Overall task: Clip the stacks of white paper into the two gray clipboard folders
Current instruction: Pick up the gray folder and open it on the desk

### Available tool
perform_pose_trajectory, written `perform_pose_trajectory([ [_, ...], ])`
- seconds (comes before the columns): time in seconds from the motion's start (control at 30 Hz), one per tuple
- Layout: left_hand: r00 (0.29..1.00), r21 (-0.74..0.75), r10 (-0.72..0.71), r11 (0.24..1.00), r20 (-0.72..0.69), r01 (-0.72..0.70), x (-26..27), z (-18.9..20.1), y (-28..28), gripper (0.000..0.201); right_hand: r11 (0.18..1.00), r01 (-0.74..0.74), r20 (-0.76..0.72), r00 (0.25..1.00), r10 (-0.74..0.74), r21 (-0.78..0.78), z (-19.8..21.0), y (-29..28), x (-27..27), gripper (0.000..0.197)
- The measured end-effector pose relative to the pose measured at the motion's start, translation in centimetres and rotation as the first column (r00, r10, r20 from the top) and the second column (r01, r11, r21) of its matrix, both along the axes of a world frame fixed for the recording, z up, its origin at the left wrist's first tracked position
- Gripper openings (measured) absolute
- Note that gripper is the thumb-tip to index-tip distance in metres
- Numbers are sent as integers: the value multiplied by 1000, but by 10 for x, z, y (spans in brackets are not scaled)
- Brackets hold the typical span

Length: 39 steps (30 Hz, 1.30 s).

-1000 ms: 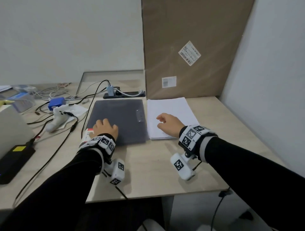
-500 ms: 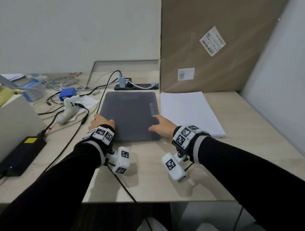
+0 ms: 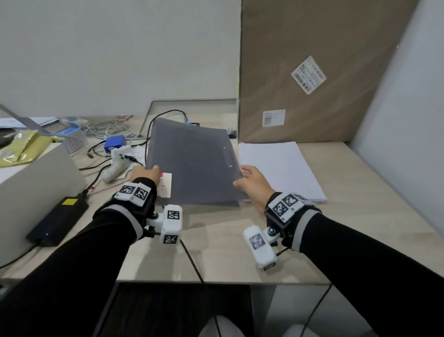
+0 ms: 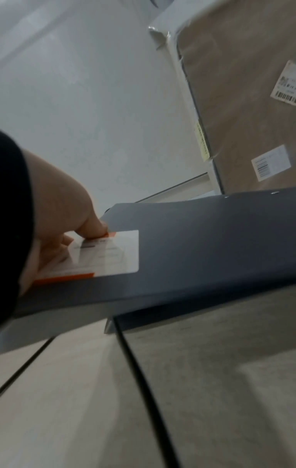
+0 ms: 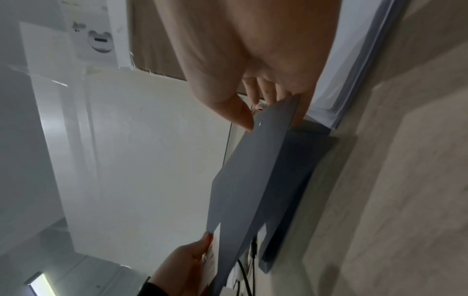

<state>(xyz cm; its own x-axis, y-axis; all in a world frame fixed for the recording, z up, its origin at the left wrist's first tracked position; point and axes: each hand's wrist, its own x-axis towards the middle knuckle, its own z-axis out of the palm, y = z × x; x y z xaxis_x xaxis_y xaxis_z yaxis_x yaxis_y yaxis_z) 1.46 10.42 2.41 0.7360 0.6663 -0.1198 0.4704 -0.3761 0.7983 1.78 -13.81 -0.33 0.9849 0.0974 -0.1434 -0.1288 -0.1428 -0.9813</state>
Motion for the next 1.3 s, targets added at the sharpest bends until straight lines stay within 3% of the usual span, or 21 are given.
perform_pose_trajectory([
  [0.23, 981, -55, -38, 997, 188, 49, -28, 31, -16, 38, 996, 34, 86, 995, -41, 80, 16, -19, -28, 58],
  [0.33, 969, -24, -63, 997, 237, 70, -43, 45, -30, 36, 982, 38, 42, 998, -46, 183, 25, -32, -39, 54],
  [0.47, 969, -11, -128, 991, 213, 134, -58, 53, -62, 37, 979, 2, 17, 1000, -6, 204, 35, -64, -53, 36],
  [0.57, 957, -43, -201, 976, 208, 215, -64, 53, -98, 38, 977, 98, 44, 993, -109, 189, 39, -100, -63, 32],
  [0.67, 932, -94, -306, 940, 196, 329, -67, 44, -143, 36, 965, 226, 90, 967, -239, 134, 37, -142, -74, 38],
  [0.83, 880, -406, -438, 782, 184, 474, -76, 15, -222, 12, 905, 423, 126, 896, -425, 42, 26, -220, -104, 38],
  [1.0, 797, -418, -603, 717, 27, 557, -88, -21, -277, 31, 832, 528, 131, 849, -512, -170, 6, -281, -135, 43],
  [1.13, 730, -431, -681, 676, -56, 598, -95, -40, -301, 38, 785, 525, 115, 847, -518, -330, -9, -311, -156, 36],
  [1.3, 645, -339, -758, 635, -98, 695, -105, -45, -318, 57, 748, 490, 84, 856, -510, -448, -19, -329, -175, 31],
])
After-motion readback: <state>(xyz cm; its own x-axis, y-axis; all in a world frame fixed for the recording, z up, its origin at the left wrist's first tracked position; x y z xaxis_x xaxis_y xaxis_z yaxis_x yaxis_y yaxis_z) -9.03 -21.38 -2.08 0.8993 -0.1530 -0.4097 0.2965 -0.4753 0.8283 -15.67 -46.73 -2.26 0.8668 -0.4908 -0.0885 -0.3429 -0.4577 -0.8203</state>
